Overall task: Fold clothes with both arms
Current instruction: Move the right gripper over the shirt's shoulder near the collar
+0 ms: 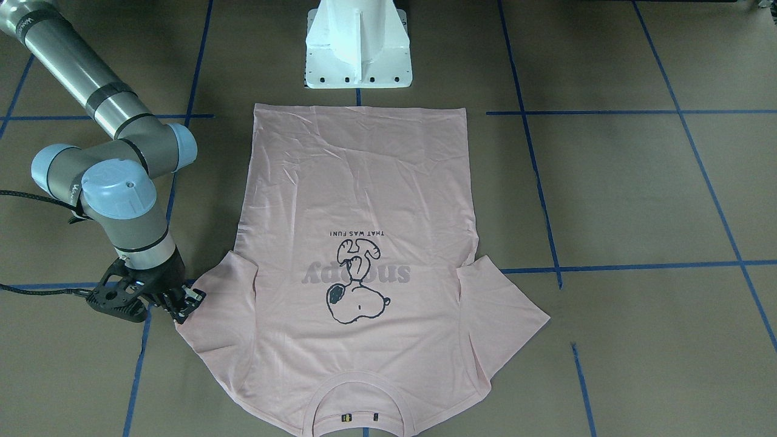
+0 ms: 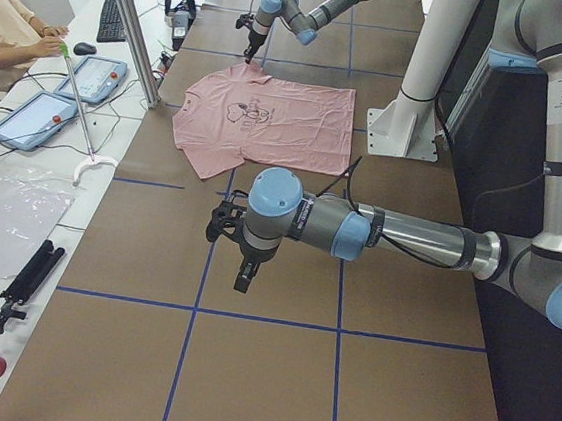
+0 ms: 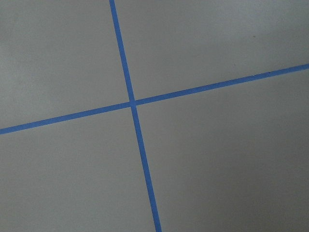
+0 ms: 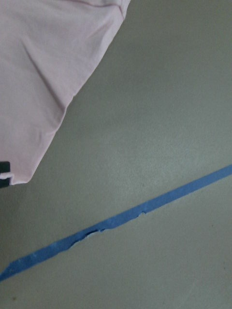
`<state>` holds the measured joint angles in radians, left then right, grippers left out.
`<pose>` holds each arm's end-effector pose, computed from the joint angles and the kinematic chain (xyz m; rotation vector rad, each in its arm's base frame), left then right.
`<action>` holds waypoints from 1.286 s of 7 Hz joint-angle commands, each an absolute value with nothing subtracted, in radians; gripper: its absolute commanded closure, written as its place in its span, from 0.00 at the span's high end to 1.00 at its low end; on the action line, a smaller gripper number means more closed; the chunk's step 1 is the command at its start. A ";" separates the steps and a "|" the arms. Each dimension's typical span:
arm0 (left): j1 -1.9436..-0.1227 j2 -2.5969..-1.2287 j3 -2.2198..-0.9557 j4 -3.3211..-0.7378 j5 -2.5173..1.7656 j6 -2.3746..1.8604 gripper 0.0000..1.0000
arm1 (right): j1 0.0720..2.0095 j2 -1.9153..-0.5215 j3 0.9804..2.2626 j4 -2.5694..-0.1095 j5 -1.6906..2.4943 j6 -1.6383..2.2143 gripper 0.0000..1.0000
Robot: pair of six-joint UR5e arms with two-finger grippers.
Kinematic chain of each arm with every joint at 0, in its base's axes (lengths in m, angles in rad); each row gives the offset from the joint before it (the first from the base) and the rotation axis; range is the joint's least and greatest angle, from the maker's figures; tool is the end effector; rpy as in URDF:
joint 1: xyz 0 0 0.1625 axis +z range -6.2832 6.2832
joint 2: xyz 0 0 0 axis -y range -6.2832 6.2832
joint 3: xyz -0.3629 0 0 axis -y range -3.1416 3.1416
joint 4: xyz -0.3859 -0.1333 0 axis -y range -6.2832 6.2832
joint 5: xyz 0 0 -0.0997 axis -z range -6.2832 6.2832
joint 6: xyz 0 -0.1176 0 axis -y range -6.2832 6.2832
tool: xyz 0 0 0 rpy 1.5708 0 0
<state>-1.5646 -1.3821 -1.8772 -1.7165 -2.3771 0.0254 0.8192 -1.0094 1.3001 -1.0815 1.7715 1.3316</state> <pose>-0.0457 -0.4329 0.5263 0.2567 0.7994 0.1359 -0.4078 -0.5973 0.3709 0.2303 -0.7745 0.4702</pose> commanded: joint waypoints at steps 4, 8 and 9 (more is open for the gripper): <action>-1.565 -1.384 -1.887 -1.718 -2.376 0.026 1.00 | 0.740 -0.813 1.191 -1.080 1.714 1.424 0.01; -1.555 -1.410 -1.878 -1.808 -2.585 -0.065 1.00 | 0.730 -0.798 1.233 -1.075 1.669 1.407 1.00; -1.527 -1.454 -1.865 -1.895 -2.609 -0.212 1.00 | 0.750 -0.808 1.293 -1.078 1.728 1.404 1.00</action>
<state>-1.5500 -1.4157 -1.8755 -1.8141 -2.5484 -0.0717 0.7328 -0.8033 1.2346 -1.0767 1.6821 1.4075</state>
